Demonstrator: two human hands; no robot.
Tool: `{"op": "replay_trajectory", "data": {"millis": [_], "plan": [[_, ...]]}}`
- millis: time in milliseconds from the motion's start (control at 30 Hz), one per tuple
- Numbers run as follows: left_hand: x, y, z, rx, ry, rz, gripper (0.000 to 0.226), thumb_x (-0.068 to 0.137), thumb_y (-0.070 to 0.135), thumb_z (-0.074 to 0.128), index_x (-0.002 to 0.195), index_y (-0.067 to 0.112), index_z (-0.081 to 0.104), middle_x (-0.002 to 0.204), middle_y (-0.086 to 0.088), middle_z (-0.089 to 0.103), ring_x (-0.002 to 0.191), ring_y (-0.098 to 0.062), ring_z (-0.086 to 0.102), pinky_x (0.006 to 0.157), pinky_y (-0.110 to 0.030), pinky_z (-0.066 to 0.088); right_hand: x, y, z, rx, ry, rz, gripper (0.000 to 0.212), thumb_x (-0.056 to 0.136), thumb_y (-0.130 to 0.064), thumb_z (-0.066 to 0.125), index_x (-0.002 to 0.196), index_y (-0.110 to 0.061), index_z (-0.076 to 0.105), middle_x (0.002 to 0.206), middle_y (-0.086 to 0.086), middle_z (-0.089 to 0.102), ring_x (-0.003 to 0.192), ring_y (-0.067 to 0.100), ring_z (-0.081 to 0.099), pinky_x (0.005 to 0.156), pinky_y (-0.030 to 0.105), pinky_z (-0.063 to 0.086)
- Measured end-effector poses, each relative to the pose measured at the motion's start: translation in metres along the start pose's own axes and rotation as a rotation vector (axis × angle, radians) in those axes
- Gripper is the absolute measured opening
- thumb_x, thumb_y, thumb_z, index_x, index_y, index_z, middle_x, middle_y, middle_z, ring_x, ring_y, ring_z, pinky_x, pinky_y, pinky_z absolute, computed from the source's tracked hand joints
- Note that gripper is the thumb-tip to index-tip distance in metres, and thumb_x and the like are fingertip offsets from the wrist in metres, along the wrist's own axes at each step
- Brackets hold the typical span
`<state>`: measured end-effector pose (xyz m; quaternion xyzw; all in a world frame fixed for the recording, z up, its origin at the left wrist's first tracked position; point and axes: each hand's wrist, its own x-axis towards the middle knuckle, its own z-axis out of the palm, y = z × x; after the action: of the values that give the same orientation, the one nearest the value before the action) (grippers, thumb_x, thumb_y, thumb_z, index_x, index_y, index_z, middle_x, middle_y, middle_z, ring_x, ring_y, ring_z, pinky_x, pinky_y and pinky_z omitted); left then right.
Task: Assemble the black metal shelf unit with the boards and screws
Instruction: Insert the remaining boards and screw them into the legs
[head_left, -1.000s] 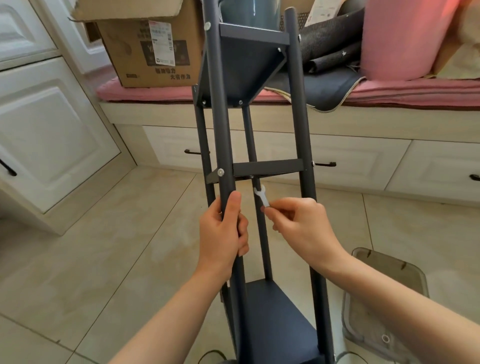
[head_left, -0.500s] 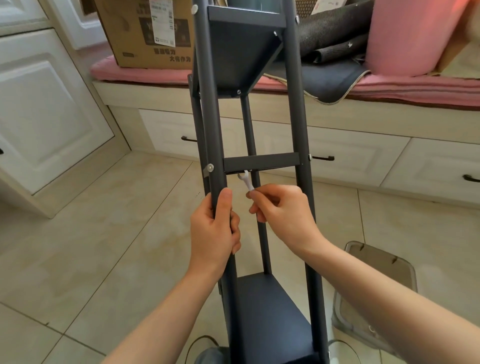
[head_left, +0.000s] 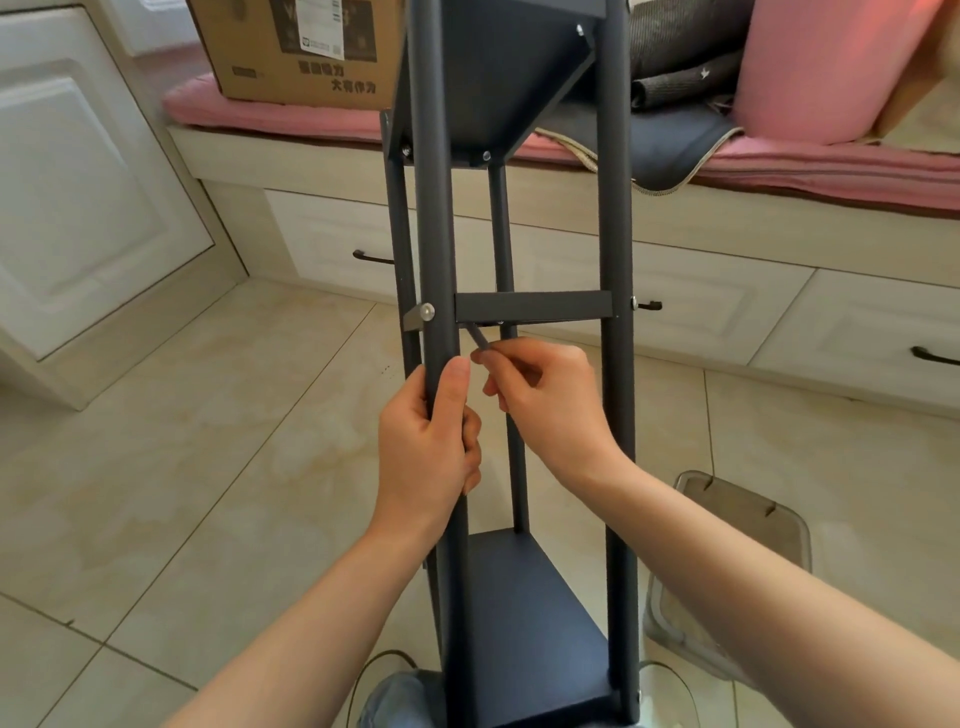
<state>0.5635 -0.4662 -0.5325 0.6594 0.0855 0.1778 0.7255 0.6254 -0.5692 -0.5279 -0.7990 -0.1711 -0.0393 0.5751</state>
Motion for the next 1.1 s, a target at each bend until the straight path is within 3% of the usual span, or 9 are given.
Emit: {"op": "replay_trajectory", "data": {"millis": [300, 700, 833, 933, 1100], "plan": [[-0.003, 0.002, 0.006, 0.012, -0.007, -0.003, 0.03, 0.085, 0.057, 0.054, 0.065, 0.036, 0.06, 0.056, -0.005, 0.045, 0.037, -0.014, 0.038, 0.033, -0.024, 0.034, 0.001, 0.003, 0.0, 0.064, 0.037, -0.004, 0.017, 0.098, -0.018, 0.059, 0.107, -0.017, 0.073, 0.079, -0.008, 0.069, 0.076, 0.007, 0.065, 0.075, 0.024, 0.057], [-0.005, 0.002, 0.005, 0.055, 0.021, -0.001, 0.031, 0.092, 0.051, 0.051, 0.07, 0.031, 0.059, 0.054, -0.004, 0.047, 0.038, -0.014, 0.04, 0.034, -0.024, 0.036, 0.004, 0.016, 0.012, -0.009, 0.104, -0.233, 0.013, 0.095, -0.011, 0.063, 0.1, -0.008, 0.075, 0.077, -0.006, 0.068, 0.072, 0.005, 0.065, 0.068, 0.01, 0.052], [-0.004, 0.0, 0.006, 0.063, 0.021, 0.013, 0.031, 0.091, 0.052, 0.051, 0.069, 0.033, 0.061, 0.053, -0.001, 0.048, 0.037, -0.014, 0.041, 0.034, -0.024, 0.036, 0.009, 0.021, 0.02, 0.05, 0.122, -0.232, 0.012, 0.095, -0.011, 0.063, 0.096, -0.007, 0.075, 0.081, 0.001, 0.073, 0.072, 0.008, 0.068, 0.071, 0.02, 0.057], [-0.003, -0.002, 0.006, 0.054, 0.027, 0.016, 0.033, 0.09, 0.052, 0.051, 0.079, 0.023, 0.061, 0.053, -0.002, 0.047, 0.036, -0.014, 0.04, 0.033, -0.025, 0.036, 0.014, 0.026, 0.025, 0.07, 0.132, -0.248, 0.013, 0.095, -0.009, 0.063, 0.095, -0.004, 0.075, 0.081, 0.004, 0.074, 0.074, 0.009, 0.07, 0.073, 0.026, 0.058], [-0.003, -0.005, 0.006, 0.054, 0.033, 0.025, 0.046, 0.089, 0.055, 0.051, 0.086, 0.009, 0.056, 0.052, -0.004, 0.047, 0.037, -0.016, 0.04, 0.034, -0.024, 0.036, 0.02, 0.031, 0.03, 0.046, 0.188, -0.301, 0.011, 0.092, -0.006, 0.066, 0.087, -0.001, 0.074, 0.074, 0.002, 0.073, 0.071, -0.005, 0.065, 0.07, 0.009, 0.05]]}}
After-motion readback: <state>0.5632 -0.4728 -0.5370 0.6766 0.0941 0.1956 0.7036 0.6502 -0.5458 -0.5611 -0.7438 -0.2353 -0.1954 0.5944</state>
